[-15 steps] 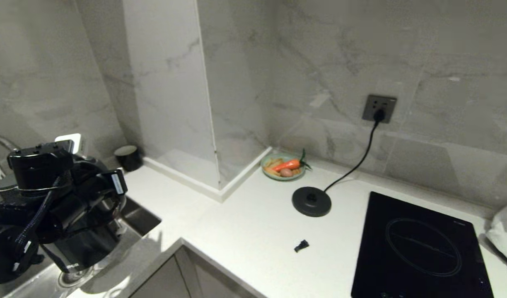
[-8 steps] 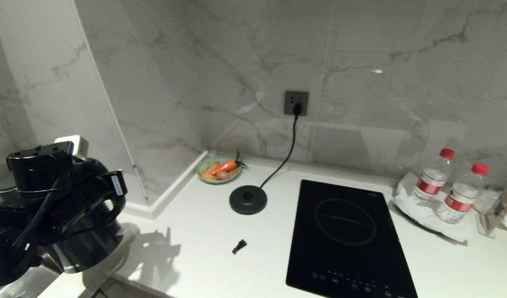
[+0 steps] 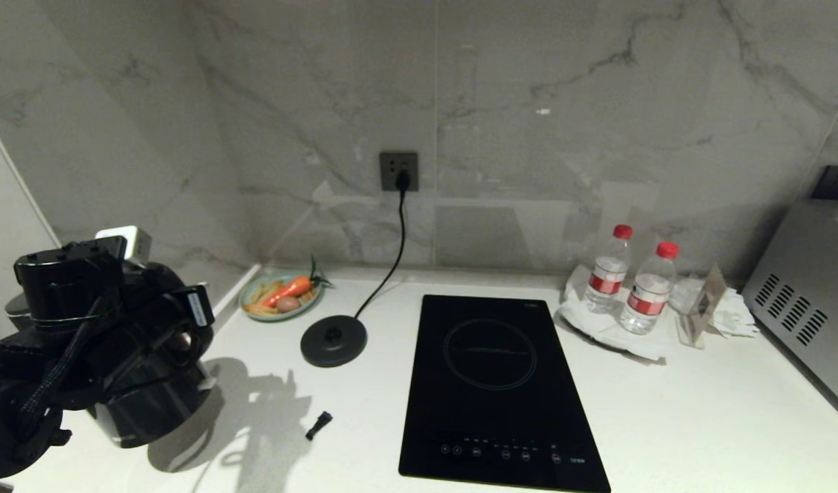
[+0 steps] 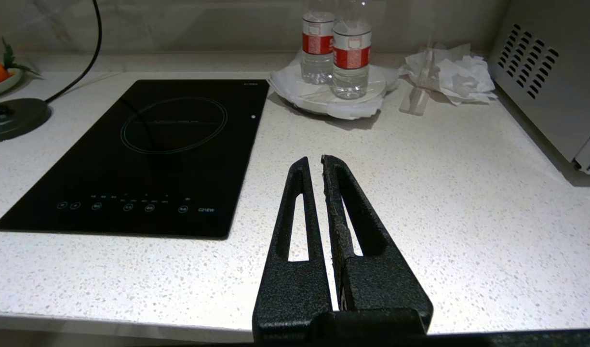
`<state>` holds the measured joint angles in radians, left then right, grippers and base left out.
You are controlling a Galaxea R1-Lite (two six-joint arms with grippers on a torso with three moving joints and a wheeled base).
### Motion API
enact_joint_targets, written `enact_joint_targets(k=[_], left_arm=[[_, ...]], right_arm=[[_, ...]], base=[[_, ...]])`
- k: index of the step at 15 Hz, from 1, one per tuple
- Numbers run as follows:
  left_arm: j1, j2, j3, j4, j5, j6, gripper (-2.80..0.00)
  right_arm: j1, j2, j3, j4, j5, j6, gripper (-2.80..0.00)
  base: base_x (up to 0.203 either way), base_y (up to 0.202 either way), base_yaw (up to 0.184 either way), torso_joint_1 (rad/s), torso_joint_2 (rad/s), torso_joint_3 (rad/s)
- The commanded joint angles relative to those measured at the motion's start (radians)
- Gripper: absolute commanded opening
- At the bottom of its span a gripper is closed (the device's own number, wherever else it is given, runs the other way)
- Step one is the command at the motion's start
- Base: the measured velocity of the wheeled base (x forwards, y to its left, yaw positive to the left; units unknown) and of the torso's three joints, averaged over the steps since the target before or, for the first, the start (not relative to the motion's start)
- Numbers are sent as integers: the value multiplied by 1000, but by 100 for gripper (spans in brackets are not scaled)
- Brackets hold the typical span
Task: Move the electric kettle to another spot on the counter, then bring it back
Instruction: Place it on the power base
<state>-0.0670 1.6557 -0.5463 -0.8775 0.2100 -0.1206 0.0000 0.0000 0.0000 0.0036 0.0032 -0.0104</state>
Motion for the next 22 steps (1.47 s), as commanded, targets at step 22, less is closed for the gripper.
enact_joint_targets(k=[22], left_arm=[[-281,-13,-21,-12,31,-14,-280]], right_arm=[[0,0,0,-1,0,0,-280]], base=[[3,0,0,0,0,0]])
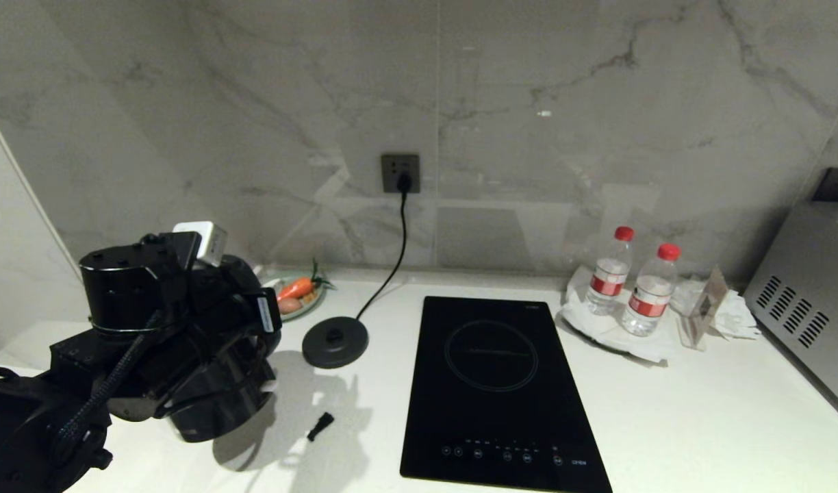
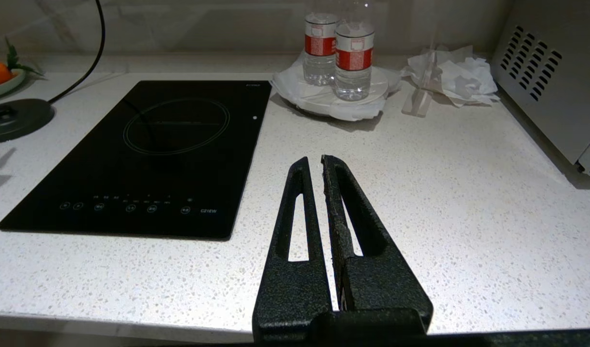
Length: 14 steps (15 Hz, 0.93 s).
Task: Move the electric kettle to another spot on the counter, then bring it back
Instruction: Place it on the power base
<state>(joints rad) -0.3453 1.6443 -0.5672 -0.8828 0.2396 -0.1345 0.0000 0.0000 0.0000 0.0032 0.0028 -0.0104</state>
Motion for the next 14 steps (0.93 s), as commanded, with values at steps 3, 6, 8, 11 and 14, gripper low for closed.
enact_joint_targets(k=[3,6,8,11,14], left_arm=[[-7,0,3,-10,1,-2,-280],[-11,0,1,-10,1,-1,-280],[-34,3,-2,-11,1,0,-280],[-77,31,-51,-9,22,-3,-280],[-117,110,-116,-11,90,-7,-280]], right_arm=[[0,0,0,-1,0,0,-280],[0,0,0,0,0,0,-280],[0,0,0,0,0,0,-280],[0,0,0,0,0,0,-280],[0,0,0,0,0,0,-280]], base=[[178,0,0,4,3,2],[90,0,1,16,6,-2],[0,0,0,0,0,0],[0,0,0,0,0,0],[0,0,0,0,0,0]])
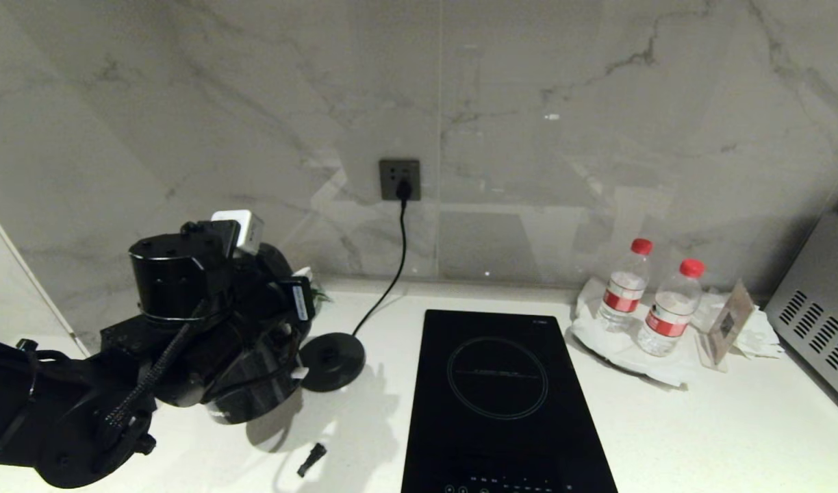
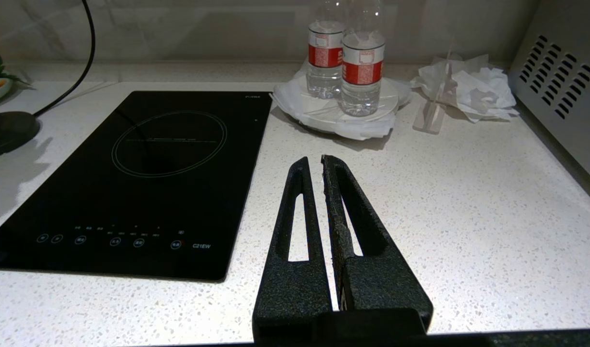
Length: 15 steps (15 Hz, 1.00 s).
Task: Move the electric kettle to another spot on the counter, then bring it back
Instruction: Place it on the power base
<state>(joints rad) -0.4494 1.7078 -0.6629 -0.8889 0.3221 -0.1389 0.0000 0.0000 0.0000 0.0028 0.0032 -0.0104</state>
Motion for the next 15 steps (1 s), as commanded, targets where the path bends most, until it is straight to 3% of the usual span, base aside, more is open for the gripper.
enact_joint_targets(k=[1,6,15], left_arm=[[-24,77,-37,-5,13,-2,-280],[-50,244,-180,-7,88,-9,-280],[-84,431,-403,-5,120,-9,-280]], right_arm=[[0,0,0,0,0,0,-280],[0,0,0,0,0,0,-280],[0,0,0,0,0,0,-280]], base=[[0,0,0,0,0,0],[0,0,0,0,0,0],[0,0,0,0,0,0]])
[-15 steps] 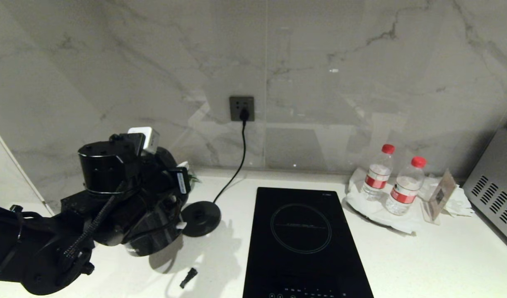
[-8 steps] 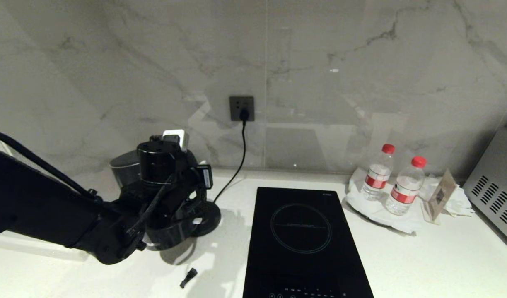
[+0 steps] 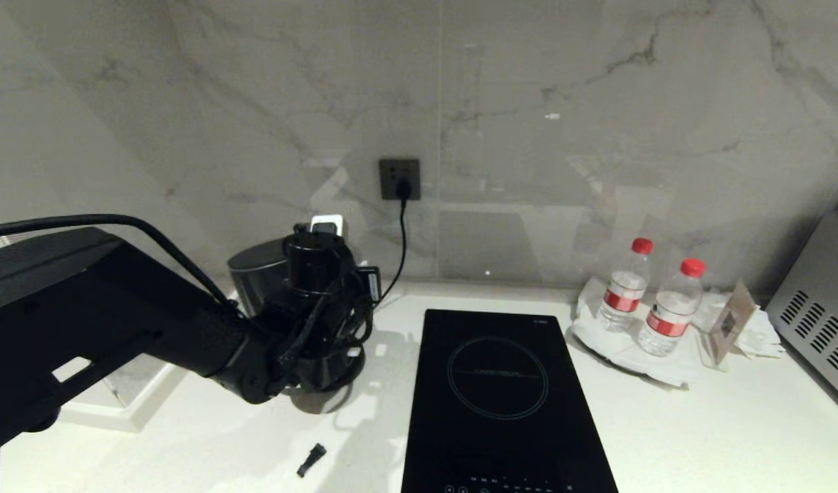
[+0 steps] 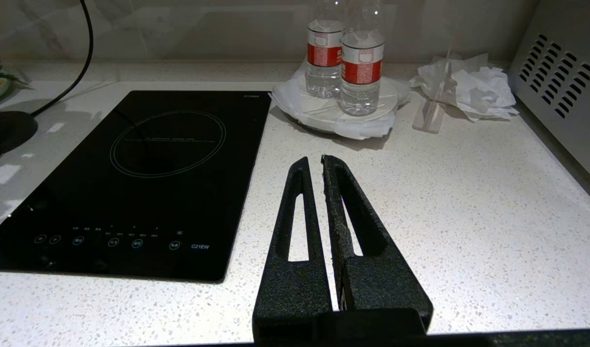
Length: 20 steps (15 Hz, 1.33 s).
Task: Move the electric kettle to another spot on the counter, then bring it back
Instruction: Place it on the power base
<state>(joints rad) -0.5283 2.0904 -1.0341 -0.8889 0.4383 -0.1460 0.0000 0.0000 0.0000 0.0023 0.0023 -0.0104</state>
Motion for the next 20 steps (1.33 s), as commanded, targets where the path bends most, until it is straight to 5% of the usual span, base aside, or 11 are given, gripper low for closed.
enact_joint_targets(k=[1,12,20], left_arm=[[-9,69,-55,-5,15,0,-280],[-9,228,-189,-5,22,5,-280],[-14,221,-160,-5,55,3,-280]], right_arm=[[0,0,0,1,1,0,-280],[0,0,0,1,1,0,-280],[0,0,0,0,1,0,-280]], base=[[0,0,0,0,0,0],[0,0,0,0,0,0],[0,0,0,0,0,0]])
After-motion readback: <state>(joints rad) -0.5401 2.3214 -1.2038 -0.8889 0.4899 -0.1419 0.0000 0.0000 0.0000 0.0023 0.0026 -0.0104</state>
